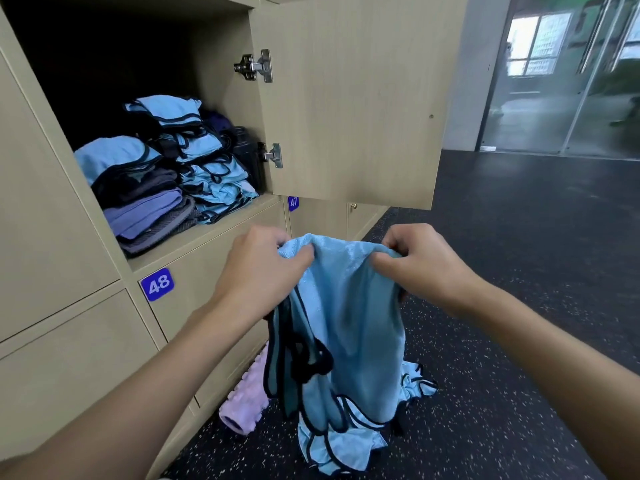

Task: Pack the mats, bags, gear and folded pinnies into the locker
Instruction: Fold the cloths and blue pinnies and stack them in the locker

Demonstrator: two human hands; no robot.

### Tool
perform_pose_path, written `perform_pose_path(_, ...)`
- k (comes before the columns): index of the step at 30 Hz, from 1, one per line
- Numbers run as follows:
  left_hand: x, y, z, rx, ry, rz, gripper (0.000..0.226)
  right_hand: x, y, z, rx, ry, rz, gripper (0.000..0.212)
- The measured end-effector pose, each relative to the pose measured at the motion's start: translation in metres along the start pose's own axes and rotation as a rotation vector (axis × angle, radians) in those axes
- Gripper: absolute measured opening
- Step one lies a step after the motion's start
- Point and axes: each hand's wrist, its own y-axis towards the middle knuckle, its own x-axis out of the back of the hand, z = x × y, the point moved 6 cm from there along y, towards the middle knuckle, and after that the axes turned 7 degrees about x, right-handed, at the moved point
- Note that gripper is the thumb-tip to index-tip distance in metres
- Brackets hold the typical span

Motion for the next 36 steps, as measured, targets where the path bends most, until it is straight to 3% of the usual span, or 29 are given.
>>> perform_pose_path(4,-0.013,-0.001,0.003,0.112,-0.115,0.074,0.037,-0.019,-0.006,0.006,-0.047,0.232,0.082,0.022)
perform_pose_path(7,-0.025,-0.004,0.001,0.167,-0.33,0.232,0.041,-0.033,-0.011,0.019,-0.029,0.496,0.165,0.02)
perform_pose_path(10,-0.028,-0.012,-0.01,0.223,-0.569,0.404,0.033,-0.041,-0.013,0.024,0.048,0.509,0.273,0.008)
perform_pose_path(12,-0.027,-0.017,-0.015,0.21,-0.644,0.471,0.029,-0.043,-0.014,0.026,0.093,0.46,0.336,0.016)
perform_pose_path(15,-0.023,-0.012,-0.01,0.212,-0.765,0.46,0.042,-0.037,-0.013,0.025,0.059,0.633,0.252,0.035)
perform_pose_path(17,-0.019,-0.008,-0.012,0.204,-0.837,0.447,0.04,-0.028,-0.01,0.025,0.028,0.775,0.113,0.033)
perform_pose_path(20,-0.01,-0.006,-0.017,0.199,-0.906,0.448,0.037,-0.014,-0.007,0.021,0.074,0.637,-0.1,0.031)
perform_pose_path(22,-0.005,-0.002,-0.017,0.204,-0.944,0.457,0.038,-0.017,-0.007,0.014,0.05,0.55,-0.05,0.054)
perform_pose_path(24,-0.001,0.0,-0.016,0.225,-0.987,0.477,0.046,-0.029,-0.011,0.009,0.005,0.554,0.14,0.091)
perform_pose_path(25,0.001,0.002,-0.015,0.239,-1.015,0.48,0.048,-0.035,-0.015,0.01,-0.008,0.571,0.218,0.099)
perform_pose_path(28,0.002,0.005,-0.011,0.309,-1.144,0.427,0.04,-0.041,-0.019,0.014,-0.012,0.591,0.222,0.087)
perform_pose_path(32,-0.015,-0.013,-0.015,0.349,-1.177,0.549,0.089,-0.032,-0.014,0.016,-0.043,0.686,0.0,0.076)
perform_pose_path(36,-0.034,-0.033,-0.015,0.3,-0.964,0.568,0.112,-0.015,-0.011,0.012,-0.059,0.776,-0.181,0.074)
